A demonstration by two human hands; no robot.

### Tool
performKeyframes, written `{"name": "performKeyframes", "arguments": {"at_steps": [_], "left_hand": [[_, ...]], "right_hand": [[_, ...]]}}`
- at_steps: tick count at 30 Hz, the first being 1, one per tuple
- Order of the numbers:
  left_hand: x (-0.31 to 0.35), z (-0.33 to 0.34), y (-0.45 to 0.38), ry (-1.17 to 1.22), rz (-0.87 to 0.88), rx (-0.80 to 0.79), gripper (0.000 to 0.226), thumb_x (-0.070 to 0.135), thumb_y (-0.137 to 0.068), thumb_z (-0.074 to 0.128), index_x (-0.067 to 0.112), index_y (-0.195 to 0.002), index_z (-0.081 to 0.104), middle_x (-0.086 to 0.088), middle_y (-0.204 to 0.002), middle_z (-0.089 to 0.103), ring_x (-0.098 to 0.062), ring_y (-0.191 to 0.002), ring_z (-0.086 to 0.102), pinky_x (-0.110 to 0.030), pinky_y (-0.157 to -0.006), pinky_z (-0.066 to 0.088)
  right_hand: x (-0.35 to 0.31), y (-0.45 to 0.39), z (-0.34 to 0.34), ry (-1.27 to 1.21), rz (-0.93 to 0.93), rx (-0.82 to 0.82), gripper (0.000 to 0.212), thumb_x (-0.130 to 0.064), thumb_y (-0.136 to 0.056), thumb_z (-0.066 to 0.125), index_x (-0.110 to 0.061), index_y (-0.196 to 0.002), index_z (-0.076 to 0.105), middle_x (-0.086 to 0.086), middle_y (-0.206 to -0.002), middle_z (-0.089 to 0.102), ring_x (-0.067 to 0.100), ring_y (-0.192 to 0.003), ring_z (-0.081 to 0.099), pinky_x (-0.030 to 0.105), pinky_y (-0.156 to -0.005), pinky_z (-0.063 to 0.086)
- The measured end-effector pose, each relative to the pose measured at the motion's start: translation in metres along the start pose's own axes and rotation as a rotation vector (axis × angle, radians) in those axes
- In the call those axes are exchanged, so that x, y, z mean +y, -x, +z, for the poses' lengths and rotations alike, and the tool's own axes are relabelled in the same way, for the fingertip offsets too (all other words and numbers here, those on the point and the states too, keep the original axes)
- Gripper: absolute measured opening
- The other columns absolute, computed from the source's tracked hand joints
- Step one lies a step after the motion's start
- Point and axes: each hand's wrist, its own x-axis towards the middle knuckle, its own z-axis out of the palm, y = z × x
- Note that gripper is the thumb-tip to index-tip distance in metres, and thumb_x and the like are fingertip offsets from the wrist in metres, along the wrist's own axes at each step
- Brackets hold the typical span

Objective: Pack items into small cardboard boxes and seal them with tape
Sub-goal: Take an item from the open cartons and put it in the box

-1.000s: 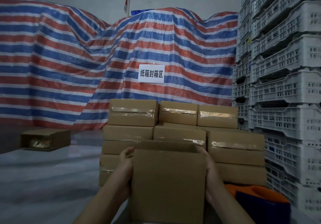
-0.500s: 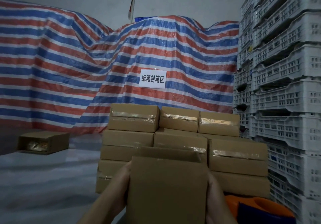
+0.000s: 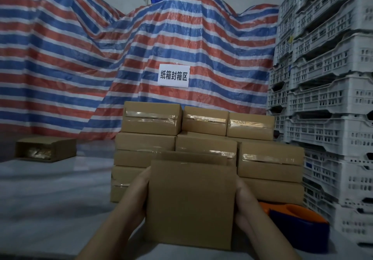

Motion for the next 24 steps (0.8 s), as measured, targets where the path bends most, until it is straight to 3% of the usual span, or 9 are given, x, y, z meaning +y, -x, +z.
{"name": "performKeyframes", "arguments": {"at_steps": [1,3,5,7,9,12,16,21,24], "left_hand": [[-0.001,0.001,-0.001,-0.034,-0.015,0.03,0.028,0.039,-0.059,0.075,0.012,-0.066,0.076,-0.007,-0.066,0.072,-0.015,-0.062,0.07,-0.027,-0.061,0.053],[-0.003,-0.003,0.0,-0.054,-0.056,0.099,0.03,0.037,-0.081,0.068,0.008,-0.079,0.073,-0.006,-0.066,0.072,-0.018,-0.066,0.069,-0.032,-0.067,0.048],[-0.002,-0.011,0.001,-0.039,-0.088,0.091,0.056,0.052,-0.101,0.037,0.011,-0.1,0.075,-0.013,-0.093,0.075,-0.03,-0.088,0.072,-0.039,-0.078,0.05],[0.001,-0.021,0.004,-0.036,-0.072,-0.044,0.072,0.069,-0.094,0.021,0.025,-0.11,0.075,-0.012,-0.113,0.072,-0.028,-0.107,0.068,-0.036,-0.085,0.052],[0.007,-0.023,0.006,-0.067,-0.077,-0.089,0.067,0.073,-0.086,0.031,0.029,-0.117,0.071,-0.005,-0.118,0.071,-0.022,-0.111,0.067,-0.032,-0.085,0.054],[0.011,-0.018,0.003,-0.094,-0.09,-0.046,0.048,0.066,-0.078,0.055,0.035,-0.108,0.075,0.001,-0.114,0.073,-0.018,-0.107,0.069,-0.04,-0.091,0.05],[0.011,-0.007,0.005,-0.126,-0.108,0.059,0.045,0.057,-0.079,0.059,0.022,-0.105,0.073,-0.007,-0.1,0.075,-0.026,-0.097,0.071,-0.043,-0.086,0.051],[0.012,-0.007,0.002,-0.238,-0.119,0.13,0.028,0.036,-0.096,0.053,0.019,-0.103,0.074,-0.011,-0.103,0.072,-0.034,-0.104,0.064,-0.053,-0.096,0.048],[0.013,-0.008,0.001,-0.245,-0.135,0.125,0.026,0.032,-0.098,0.053,0.017,-0.103,0.074,-0.013,-0.104,0.071,-0.037,-0.106,0.063,-0.053,-0.097,0.048]], "right_hand": [[0.0,0.001,0.001,0.0,-0.002,0.004,0.038,-0.031,-0.095,0.056,-0.006,-0.122,0.066,0.015,-0.09,0.076,0.034,-0.09,0.069,0.038,-0.071,0.051],[0.001,0.001,0.001,-0.008,0.003,0.014,0.04,-0.033,-0.096,0.055,-0.006,-0.124,0.065,0.016,-0.092,0.076,0.035,-0.091,0.069,0.037,-0.07,0.051],[0.002,0.001,0.0,-0.03,0.008,0.009,0.04,-0.035,-0.098,0.053,-0.006,-0.124,0.065,0.015,-0.087,0.076,0.032,-0.083,0.071,0.035,-0.065,0.051],[0.003,0.0,0.0,-0.048,0.019,0.008,0.041,-0.034,-0.099,0.051,-0.005,-0.125,0.064,0.013,-0.08,0.076,0.03,-0.075,0.07,0.033,-0.061,0.051],[0.005,-0.002,-0.001,-0.056,0.028,0.007,0.042,-0.034,-0.1,0.051,-0.005,-0.127,0.063,0.013,-0.08,0.075,0.031,-0.078,0.069,0.036,-0.063,0.05],[0.005,-0.006,-0.002,-0.059,0.049,0.019,0.041,-0.033,-0.101,0.05,-0.005,-0.127,0.064,0.014,-0.083,0.074,0.033,-0.083,0.067,0.038,-0.067,0.05],[0.005,-0.007,-0.001,-0.041,0.07,0.042,0.041,-0.039,-0.101,0.05,-0.009,-0.124,0.066,0.019,-0.106,0.074,0.038,-0.1,0.069,0.04,-0.074,0.053],[0.009,-0.006,-0.001,-0.055,0.062,0.048,0.044,-0.048,-0.098,0.052,-0.014,-0.12,0.069,0.019,-0.102,0.075,0.037,-0.097,0.071,0.039,-0.074,0.054],[0.008,-0.003,-0.001,-0.092,0.049,0.009,0.051,-0.067,-0.088,0.051,-0.026,-0.098,0.079,0.015,-0.094,0.078,0.033,-0.086,0.076,0.04,-0.074,0.053]]}}
